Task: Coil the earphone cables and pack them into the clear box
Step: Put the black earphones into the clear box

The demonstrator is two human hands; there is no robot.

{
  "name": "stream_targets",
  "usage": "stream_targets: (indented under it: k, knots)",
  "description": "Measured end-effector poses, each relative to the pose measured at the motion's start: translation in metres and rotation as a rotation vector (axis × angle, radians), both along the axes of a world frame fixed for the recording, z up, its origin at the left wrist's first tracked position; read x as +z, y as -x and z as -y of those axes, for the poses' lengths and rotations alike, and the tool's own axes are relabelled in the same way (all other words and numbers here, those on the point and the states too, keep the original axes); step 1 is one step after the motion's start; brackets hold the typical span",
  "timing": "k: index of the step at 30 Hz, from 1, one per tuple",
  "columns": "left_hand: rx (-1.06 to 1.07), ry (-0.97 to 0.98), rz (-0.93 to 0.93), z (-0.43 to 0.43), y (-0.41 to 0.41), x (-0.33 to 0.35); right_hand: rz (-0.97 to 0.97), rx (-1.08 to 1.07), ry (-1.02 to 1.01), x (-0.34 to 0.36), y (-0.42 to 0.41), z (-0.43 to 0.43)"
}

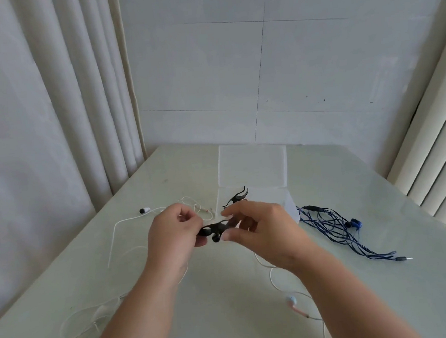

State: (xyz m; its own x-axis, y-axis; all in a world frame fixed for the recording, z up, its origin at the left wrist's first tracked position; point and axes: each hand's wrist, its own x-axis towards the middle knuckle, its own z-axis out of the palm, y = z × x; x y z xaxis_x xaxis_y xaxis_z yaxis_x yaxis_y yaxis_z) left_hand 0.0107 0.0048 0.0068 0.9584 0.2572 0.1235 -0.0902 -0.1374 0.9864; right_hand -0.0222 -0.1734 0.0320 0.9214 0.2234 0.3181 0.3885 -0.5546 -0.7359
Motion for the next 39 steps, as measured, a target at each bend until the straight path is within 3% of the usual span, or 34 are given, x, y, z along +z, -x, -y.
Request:
stream_targets:
  k: [4,8,12,15,18,20,23,28,39]
  knots:
    - [-0.038,0.026,0.038,0.007,-0.002,-0.003,0.153,-0.257,-0.045,0.000,-0.009,-0.002]
    - [-0.135,-0.450,0.186,0.012,-0.004,-0.011,0.099,-0.506,0.021,0.010,-0.021,0.011]
    - [-0.185,-0.610,0.218,0.018,-0.004,-0.013,0.000,-0.586,0.301,0.016,-0.035,0.014]
    - [-0.173,-0.600,0.221,0.018,-0.003,-0.014,-0.040,-0.445,0.363,0.018,-0.045,0.008]
    - [-0.173,-0.560,0.183,0.016,-0.003,-0.014,-0.185,-0.239,0.226,0.019,-0.051,0.004]
    - [-0.181,-0.547,0.161,0.015,-0.004,-0.015,-0.179,-0.312,0.137,0.021,-0.057,0.008]
    - [-0.169,-0.538,0.140,0.013,-0.004,-0.016,-0.169,-0.422,0.201,0.021,-0.066,0.014]
    - [-0.166,-0.543,0.130,0.012,-0.005,-0.017,-0.304,-0.326,0.223,0.020,-0.075,0.007]
    - [-0.169,-0.529,0.108,0.012,-0.007,-0.020,-0.251,-0.126,0.283,0.016,-0.067,-0.001]
